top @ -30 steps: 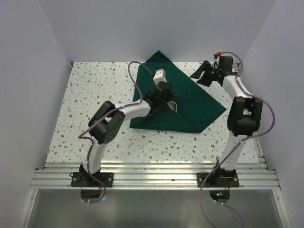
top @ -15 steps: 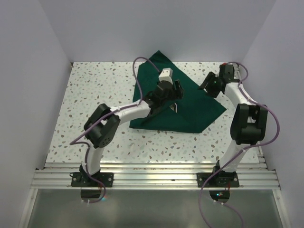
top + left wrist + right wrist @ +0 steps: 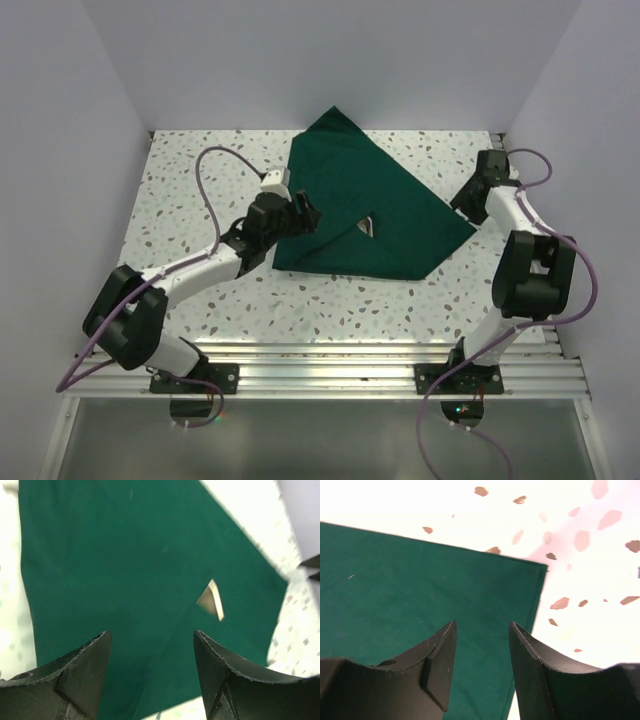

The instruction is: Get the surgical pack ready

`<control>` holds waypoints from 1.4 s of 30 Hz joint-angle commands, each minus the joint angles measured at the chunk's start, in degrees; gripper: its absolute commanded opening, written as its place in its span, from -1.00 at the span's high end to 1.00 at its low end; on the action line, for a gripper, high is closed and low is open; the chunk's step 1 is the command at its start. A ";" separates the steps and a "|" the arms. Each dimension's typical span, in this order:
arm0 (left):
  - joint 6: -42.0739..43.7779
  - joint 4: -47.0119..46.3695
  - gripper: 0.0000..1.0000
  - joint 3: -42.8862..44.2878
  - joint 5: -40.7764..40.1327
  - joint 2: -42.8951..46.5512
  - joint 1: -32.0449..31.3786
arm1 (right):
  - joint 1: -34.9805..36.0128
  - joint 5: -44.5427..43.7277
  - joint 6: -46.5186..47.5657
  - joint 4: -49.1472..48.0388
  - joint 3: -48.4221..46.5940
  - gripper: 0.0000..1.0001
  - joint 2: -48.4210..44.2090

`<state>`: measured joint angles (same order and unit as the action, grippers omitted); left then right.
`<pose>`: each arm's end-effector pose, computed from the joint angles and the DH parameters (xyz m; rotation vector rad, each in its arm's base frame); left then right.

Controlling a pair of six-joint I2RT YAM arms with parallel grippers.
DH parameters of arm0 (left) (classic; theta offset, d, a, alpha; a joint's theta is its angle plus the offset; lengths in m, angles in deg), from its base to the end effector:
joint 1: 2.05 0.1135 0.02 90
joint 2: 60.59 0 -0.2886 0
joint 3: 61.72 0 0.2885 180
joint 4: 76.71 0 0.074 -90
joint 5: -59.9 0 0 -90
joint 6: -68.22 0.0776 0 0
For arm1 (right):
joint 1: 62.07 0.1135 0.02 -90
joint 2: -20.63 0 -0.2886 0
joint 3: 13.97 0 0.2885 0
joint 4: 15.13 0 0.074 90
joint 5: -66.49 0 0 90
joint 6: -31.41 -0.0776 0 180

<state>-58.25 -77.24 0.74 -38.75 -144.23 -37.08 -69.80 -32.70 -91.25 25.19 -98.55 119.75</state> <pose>0.3327 -0.2189 0.2429 -0.1289 1.9847 -0.6808 0.4261 -0.0703 0.2029 0.9263 2.3333 -0.0254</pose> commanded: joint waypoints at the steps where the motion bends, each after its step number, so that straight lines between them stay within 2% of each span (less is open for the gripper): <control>1: -0.27 -2.23 -0.40 -4.74 2.58 2.42 -0.48 | -0.80 -6.45 -2.23 2.18 -1.08 0.02 1.70; 7: -0.97 -6.44 -0.39 -12.04 5.82 5.24 -0.57 | -1.76 -8.82 -3.54 0.95 -0.11 0.04 3.71; 22: -3.25 -14.97 -0.27 -18.46 11.01 1.46 -0.57 | -2.03 -11.72 -5.39 -1.15 -0.55 0.07 10.14; 27: -3.78 -16.20 -0.25 -19.96 10.49 1.28 -1.18 | -2.12 -11.90 -6.18 -1.68 -0.55 0.07 11.63; 34: -4.05 -18.22 -0.24 -22.07 6.45 2.07 -3.82 | -2.03 -12.34 -7.50 -3.00 0.86 0.20 11.72; 37: -3.87 -18.93 -0.24 -22.07 6.18 1.46 -4.35 | -2.03 -12.43 -7.68 -3.44 1.47 0.41 11.20; 40: -3.61 -19.11 -0.24 -21.72 6.10 1.28 -4.61 | -2.03 -12.08 -8.03 -3.97 2.17 0.51 11.02; 41: -3.61 -18.93 -0.24 -21.63 6.01 1.20 -4.70 | -2.12 -11.90 -8.03 -4.32 2.35 0.63 10.93; 42: -3.35 -18.67 -0.24 -21.37 6.01 1.37 -4.70 | -2.03 -11.82 -8.03 -4.32 2.70 0.93 10.67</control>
<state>-61.66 -92.98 -20.72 -31.89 -142.94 -41.25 -71.46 -42.14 -98.09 21.38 -97.79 130.74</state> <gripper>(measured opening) 0.624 0.129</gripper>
